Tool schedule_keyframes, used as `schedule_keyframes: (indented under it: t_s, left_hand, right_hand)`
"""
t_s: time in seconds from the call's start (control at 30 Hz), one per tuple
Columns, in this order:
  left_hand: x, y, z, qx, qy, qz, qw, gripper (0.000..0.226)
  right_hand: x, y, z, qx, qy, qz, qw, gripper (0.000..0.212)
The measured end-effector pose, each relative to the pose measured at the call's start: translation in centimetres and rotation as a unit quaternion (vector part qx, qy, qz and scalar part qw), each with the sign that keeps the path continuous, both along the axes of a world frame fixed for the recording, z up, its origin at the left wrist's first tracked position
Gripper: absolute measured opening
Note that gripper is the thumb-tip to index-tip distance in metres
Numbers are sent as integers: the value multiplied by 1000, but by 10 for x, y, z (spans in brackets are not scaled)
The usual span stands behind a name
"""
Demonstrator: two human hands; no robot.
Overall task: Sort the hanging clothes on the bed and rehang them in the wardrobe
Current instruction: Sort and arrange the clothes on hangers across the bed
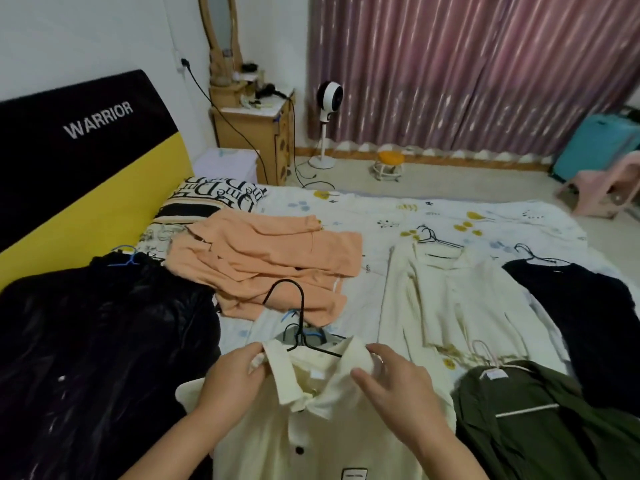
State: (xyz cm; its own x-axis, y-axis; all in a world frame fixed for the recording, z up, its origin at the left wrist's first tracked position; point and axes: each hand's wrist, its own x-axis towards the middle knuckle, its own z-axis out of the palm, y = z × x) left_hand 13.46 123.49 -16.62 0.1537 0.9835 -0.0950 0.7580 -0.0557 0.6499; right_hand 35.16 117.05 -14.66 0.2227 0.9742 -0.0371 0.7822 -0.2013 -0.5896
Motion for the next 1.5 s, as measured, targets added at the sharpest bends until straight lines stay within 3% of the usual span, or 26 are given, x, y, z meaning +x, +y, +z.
schedule_keyframes:
  t_s: [0.47,0.7,0.9,1.03,1.2,1.3,1.5]
  left_hand:
    - [-52,-145,83,65,-129,-15,989,30]
    - [-56,-211,116,81,-189,-86,975,27]
    - [-44,-260,127,106,-181,-154,966,28]
    - [-24,-301,140,133,-185,-216,950,31]
    - [10,-357,148,172,-163,-268,934,25]
    - [36,-397,149,184,-172,-287,924,24]
    - [85,-463,145,161,-187,-325,913,17]
  right_hand:
    - [-86,-185,81,147,-38,-169,974,37]
    - [-98,-265,101,220,-39,-211,952,20]
    - [-90,-327,108,284,-58,-248,925,13]
    - [-73,-381,110,294,-34,-291,910,4]
    - [-46,-460,118,276,-24,-350,895,19]
    - [-21,-510,122,262,-42,-383,885,16]
    - [20,-588,133,262,-24,-372,890,11]
